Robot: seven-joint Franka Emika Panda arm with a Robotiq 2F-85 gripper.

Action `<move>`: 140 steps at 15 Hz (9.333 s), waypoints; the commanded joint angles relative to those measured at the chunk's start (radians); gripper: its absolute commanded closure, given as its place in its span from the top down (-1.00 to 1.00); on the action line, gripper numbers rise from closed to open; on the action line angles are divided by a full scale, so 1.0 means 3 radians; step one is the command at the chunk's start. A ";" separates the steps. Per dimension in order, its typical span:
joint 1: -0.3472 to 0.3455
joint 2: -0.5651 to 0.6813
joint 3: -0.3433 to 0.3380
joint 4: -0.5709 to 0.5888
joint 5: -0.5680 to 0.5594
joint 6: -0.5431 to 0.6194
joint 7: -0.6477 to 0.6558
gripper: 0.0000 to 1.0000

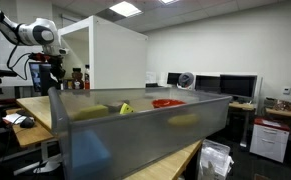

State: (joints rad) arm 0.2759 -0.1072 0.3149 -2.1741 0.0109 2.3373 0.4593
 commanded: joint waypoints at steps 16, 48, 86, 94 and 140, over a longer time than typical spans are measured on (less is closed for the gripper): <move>-0.0081 -0.0277 -0.0104 -0.0078 0.0263 -0.0622 -0.0222 -1.00; -0.0291 -0.0298 -0.0170 -0.0215 -0.0078 -0.0017 -0.0018 -1.00; -0.0353 -0.0712 -0.0222 -0.0603 -0.0145 0.0331 0.0192 -1.00; -0.0347 -0.1240 -0.0416 -0.0872 0.0369 -0.0007 -0.0280 -1.00; -0.0365 -0.2342 -0.0993 -0.1824 0.0675 -0.1087 -0.1641 1.00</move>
State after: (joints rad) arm 0.1915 -0.7948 -0.0127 -2.6993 0.1869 2.0186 -0.0761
